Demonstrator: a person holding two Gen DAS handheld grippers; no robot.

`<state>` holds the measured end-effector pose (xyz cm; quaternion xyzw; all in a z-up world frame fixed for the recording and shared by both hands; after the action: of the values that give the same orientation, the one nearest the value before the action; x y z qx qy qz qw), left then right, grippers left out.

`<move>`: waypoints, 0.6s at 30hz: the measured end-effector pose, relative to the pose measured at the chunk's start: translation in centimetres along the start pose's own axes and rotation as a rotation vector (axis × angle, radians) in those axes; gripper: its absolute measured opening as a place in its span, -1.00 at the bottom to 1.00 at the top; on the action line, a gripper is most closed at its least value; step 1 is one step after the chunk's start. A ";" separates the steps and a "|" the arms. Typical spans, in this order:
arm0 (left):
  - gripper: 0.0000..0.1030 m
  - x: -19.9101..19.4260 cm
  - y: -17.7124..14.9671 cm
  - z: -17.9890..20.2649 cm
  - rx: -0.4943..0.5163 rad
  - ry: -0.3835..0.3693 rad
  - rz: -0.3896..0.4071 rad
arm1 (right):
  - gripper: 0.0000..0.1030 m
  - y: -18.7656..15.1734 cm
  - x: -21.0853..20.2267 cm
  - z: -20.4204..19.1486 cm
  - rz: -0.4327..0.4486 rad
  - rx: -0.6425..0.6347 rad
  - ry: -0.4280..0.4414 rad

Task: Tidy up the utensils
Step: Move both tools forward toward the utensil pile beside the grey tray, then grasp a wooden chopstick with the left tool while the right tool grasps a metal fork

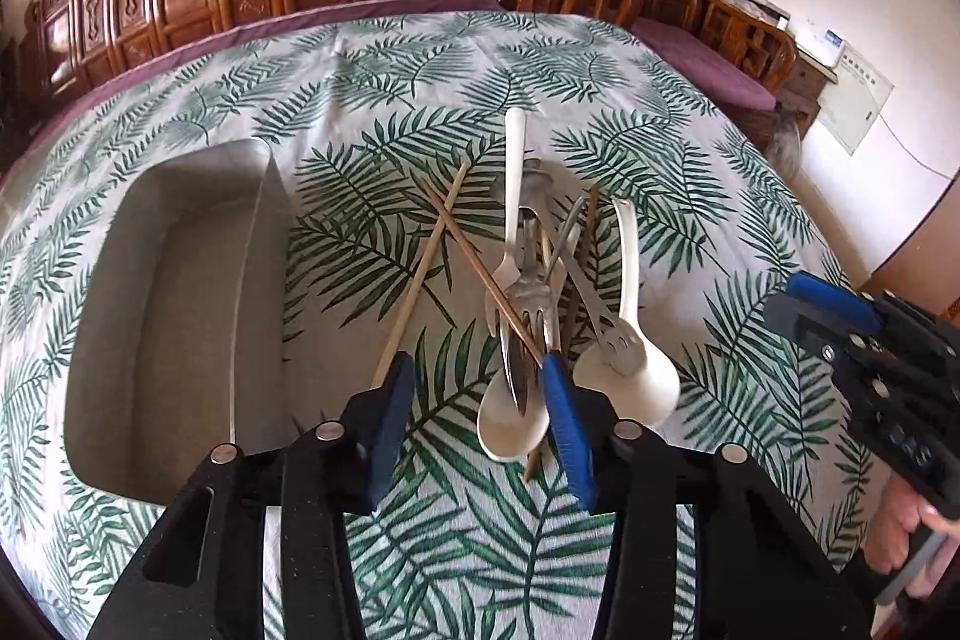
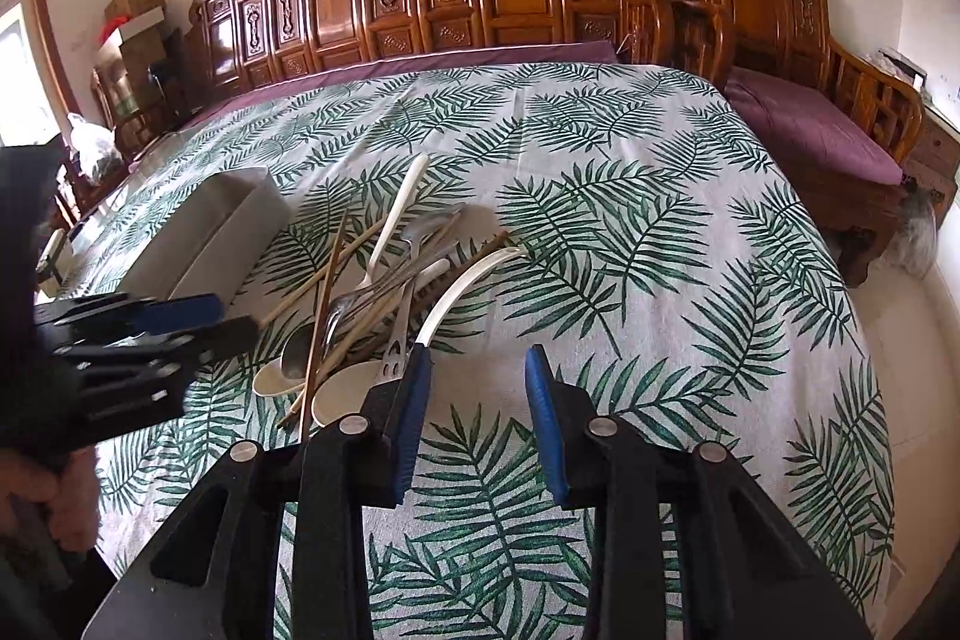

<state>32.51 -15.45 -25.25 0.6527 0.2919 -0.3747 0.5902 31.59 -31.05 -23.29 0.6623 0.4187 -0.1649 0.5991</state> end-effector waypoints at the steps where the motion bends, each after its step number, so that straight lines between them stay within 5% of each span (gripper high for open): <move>1: -0.27 0.3 0.1 0.1 -0.002 0.002 -0.007 | -0.35 0.0 0.1 0.0 -0.002 0.001 0.005; 11: -0.45 4.0 2.0 0.6 -0.088 -0.044 -0.102 | -0.35 -0.5 0.6 -0.4 -0.025 0.001 0.013; 18: -0.75 4.8 2.2 0.7 -0.141 -0.074 -0.136 | -0.35 -0.4 0.6 -0.3 -0.025 0.004 0.013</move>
<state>36.88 -16.76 -28.08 0.5742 0.3390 -0.4163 0.6182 31.55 -30.64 -23.89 0.6594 0.4305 -0.1687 0.5928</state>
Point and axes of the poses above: each gripper's, at about its wrist camera, not at the fingertips, and x roughly the way its jaws point, z to its right, y to its top, the point moved 5 cm from there along x, roughly the way its jaws point, and after that the axes turned 8 degrees about y, right-handed, at the moved point
